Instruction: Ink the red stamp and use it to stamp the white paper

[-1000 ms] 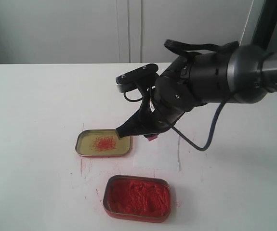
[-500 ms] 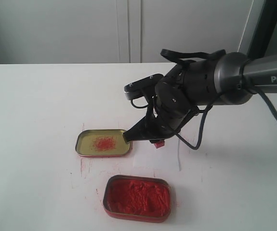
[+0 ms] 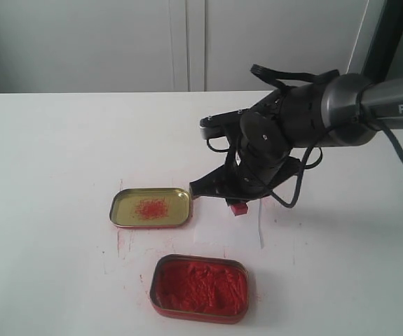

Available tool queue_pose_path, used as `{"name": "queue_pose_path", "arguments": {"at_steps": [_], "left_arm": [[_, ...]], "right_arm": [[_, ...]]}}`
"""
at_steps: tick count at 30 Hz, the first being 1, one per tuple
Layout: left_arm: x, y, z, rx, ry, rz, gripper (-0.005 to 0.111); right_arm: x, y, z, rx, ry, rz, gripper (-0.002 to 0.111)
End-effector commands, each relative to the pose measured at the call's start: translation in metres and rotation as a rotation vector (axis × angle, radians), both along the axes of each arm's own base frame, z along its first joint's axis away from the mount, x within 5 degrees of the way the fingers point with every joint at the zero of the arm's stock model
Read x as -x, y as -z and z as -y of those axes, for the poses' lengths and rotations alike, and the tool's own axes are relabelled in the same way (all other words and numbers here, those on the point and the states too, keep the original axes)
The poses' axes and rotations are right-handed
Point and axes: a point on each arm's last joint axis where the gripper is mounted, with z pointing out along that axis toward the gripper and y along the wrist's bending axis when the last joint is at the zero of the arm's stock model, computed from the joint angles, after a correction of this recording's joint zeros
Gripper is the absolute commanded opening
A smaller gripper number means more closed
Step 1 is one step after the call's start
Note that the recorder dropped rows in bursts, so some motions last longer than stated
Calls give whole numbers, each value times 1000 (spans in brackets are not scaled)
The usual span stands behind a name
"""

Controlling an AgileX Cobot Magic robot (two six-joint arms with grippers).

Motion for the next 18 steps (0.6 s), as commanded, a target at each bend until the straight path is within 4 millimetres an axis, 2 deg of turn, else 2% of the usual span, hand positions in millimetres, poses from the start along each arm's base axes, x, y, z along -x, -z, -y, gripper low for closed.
{"name": "queue_pose_path", "arguments": {"at_steps": [1, 18], "left_arm": [[0, 0, 0, 9, 4, 3, 0], [0, 0, 0, 9, 4, 3, 0]], "right_arm": [[-4, -2, 3, -32, 32, -3, 0], [-2, -2, -2, -69, -2, -21, 0]]}}
